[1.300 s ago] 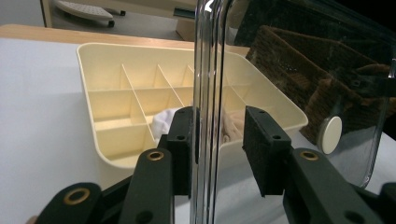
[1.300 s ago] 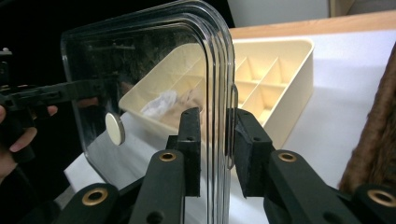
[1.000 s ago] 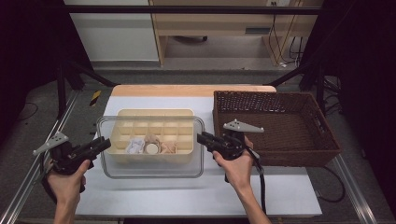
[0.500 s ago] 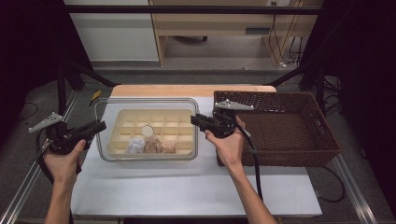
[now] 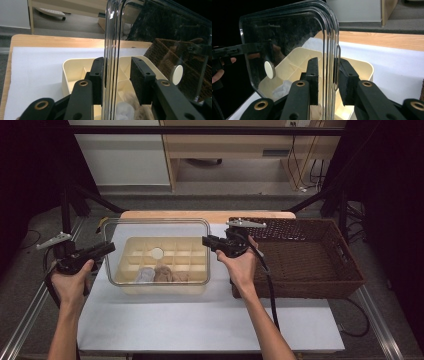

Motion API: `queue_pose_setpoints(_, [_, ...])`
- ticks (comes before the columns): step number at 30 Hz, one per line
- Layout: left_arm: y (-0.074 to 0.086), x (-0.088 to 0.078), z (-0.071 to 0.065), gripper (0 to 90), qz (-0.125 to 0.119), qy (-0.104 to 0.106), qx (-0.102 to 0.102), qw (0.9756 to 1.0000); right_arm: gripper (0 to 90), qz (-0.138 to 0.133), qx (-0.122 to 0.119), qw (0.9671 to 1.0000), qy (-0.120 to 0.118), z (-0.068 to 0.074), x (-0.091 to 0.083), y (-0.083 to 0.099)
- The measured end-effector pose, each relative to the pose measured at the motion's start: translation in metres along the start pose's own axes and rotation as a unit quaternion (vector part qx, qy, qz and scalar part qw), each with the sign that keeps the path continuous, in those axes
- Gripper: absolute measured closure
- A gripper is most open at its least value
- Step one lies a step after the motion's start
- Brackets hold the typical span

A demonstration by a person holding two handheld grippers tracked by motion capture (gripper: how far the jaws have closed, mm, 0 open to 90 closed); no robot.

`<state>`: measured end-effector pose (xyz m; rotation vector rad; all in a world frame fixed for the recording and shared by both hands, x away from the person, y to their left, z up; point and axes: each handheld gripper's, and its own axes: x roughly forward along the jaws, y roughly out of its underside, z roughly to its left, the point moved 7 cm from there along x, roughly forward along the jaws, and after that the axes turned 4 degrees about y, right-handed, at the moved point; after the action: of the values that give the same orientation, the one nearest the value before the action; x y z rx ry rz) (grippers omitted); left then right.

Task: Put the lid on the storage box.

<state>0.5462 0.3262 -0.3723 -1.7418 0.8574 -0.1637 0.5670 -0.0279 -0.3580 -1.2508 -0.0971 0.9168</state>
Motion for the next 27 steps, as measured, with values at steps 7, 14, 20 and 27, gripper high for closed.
queue_pose_setpoints(7, [0.003, 0.006, 0.006, 63.5, 0.006, -0.003, -0.005, 1.0, 73.2, 0.011, 0.012, 0.9999, 0.001, -0.006, 0.008, 0.002])
queue_pose_setpoints(14, [0.007, 0.013, 0.013, 61.3, 0.013, -0.014, -0.004, 0.9998, 73.2, 0.015, 0.018, 0.9997, 0.002, -0.008, 0.015, 0.004])
queue_pose_setpoints(20, [0.008, 0.017, 0.015, 60.5, 0.011, -0.016, 0.0, 0.9998, 71.0, 0.012, 0.019, 0.9997, 0.007, -0.011, 0.022, 0.005])
queue_pose_setpoints(27, [0.01, 0.027, 0.019, 56.4, 0.021, -0.031, 0.012, 0.9992, 65.9, 0.009, -0.003, 0.9996, 0.028, -0.016, 0.033, 0.008])
